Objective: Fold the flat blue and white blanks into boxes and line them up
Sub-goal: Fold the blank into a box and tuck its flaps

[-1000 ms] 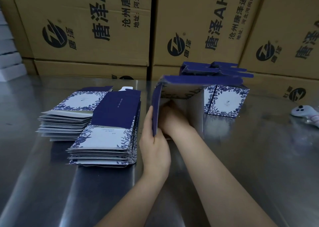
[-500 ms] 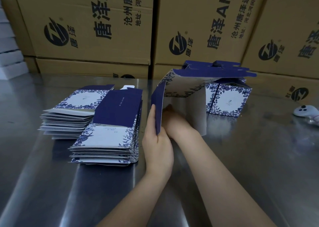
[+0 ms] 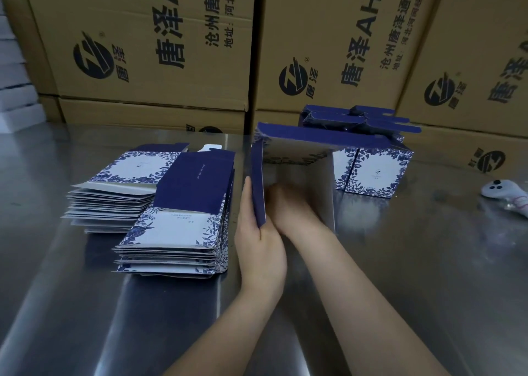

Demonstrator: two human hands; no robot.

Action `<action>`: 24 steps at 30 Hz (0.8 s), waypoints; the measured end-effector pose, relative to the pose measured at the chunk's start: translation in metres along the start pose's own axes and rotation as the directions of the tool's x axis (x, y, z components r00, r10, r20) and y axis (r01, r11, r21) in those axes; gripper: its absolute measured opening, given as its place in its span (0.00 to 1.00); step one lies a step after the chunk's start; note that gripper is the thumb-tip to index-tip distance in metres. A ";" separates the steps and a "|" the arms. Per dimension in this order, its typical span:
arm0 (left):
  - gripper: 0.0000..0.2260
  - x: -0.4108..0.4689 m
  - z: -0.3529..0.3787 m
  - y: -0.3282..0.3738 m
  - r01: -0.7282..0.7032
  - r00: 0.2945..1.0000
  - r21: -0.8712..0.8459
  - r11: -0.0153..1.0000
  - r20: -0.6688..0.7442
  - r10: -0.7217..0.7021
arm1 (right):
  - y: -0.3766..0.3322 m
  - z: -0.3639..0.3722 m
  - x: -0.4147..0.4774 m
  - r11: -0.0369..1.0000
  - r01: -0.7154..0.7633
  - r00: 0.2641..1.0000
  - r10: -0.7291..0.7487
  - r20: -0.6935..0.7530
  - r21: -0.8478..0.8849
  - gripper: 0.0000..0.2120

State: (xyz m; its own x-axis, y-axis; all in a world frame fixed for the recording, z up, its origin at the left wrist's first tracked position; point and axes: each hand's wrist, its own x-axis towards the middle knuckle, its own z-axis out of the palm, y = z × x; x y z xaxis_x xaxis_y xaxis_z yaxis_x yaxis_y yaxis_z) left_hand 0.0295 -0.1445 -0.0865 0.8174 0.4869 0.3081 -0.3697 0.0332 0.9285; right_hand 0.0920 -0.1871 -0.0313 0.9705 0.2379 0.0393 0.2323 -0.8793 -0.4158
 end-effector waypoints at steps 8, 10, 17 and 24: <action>0.27 0.001 -0.001 -0.002 0.003 1.000 0.012 1.000 -0.023 -0.003 | 0.003 0.005 -0.005 0.996 -0.082 0.992 0.079 -0.094 -0.025 0.15; 0.27 0.001 -0.001 -0.003 -0.005 1.000 0.029 1.000 -0.024 0.006 | 0.004 0.006 -0.004 0.997 -0.064 0.997 0.062 -0.054 -0.036 0.11; 0.27 0.002 -0.001 -0.001 0.003 1.000 0.035 0.999 -0.025 -0.002 | 0.005 0.008 -0.001 0.993 -0.046 0.997 0.039 -0.068 -0.110 0.12; 0.26 0.002 -0.002 -0.001 0.004 1.000 0.013 1.000 -0.026 -0.003 | 0.003 0.011 -0.009 0.990 0.044 0.998 -0.050 -0.045 -0.134 0.15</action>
State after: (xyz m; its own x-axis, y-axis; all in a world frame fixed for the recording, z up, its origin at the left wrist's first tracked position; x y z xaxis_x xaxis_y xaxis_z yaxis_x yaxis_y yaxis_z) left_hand 0.0306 -0.1417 -0.0867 0.8068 0.5094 0.2994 -0.3607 0.0232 0.9324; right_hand 0.0831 -0.1879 -0.0427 0.9596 0.2626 0.1014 0.2810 -0.9155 -0.2880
